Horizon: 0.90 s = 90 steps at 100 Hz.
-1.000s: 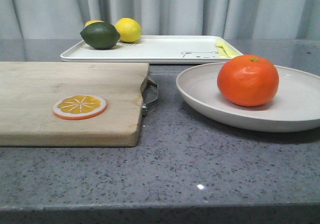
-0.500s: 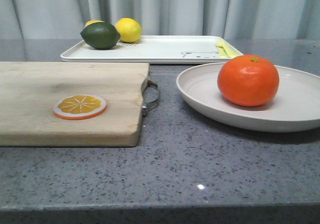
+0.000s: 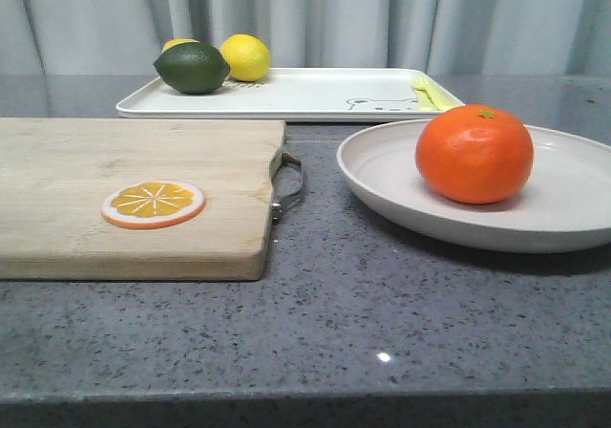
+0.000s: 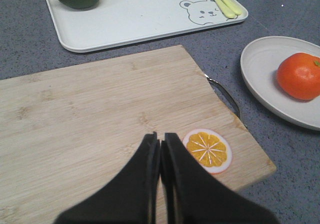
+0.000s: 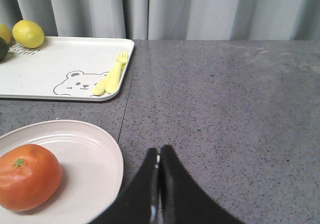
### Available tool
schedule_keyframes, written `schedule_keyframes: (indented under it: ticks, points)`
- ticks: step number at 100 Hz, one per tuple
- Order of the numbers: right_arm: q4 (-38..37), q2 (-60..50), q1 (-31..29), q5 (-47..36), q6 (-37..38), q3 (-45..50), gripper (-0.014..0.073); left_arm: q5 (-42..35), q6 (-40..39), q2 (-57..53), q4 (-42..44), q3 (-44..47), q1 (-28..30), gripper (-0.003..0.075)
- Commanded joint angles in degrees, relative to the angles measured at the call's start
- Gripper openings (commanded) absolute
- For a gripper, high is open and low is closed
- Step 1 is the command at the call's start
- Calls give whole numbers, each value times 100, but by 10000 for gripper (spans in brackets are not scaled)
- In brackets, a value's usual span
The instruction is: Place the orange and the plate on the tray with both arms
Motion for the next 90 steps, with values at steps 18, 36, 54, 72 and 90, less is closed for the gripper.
schedule_keyframes:
  ticks: [18,36,54,72,90]
  points:
    - [0,335,-9,-240,3,-286,-59,-415,-61,-573,20,213,21,-19]
    - [0,1110,3,350,-27,-874,-59,-416,-61,-573,20,213,21,-19]
    - [0,2085,127,904,-183,-1574,-59,-416,-61,-573,20,213,21,-19]
    - [219,3009,463,1266,-210,-2193,-48,-416,-61,-573,20,213,21,-19]
    - [246,3771,768,1378,-210,-2606,99,-416,-61,-573,20,213,21,-18]
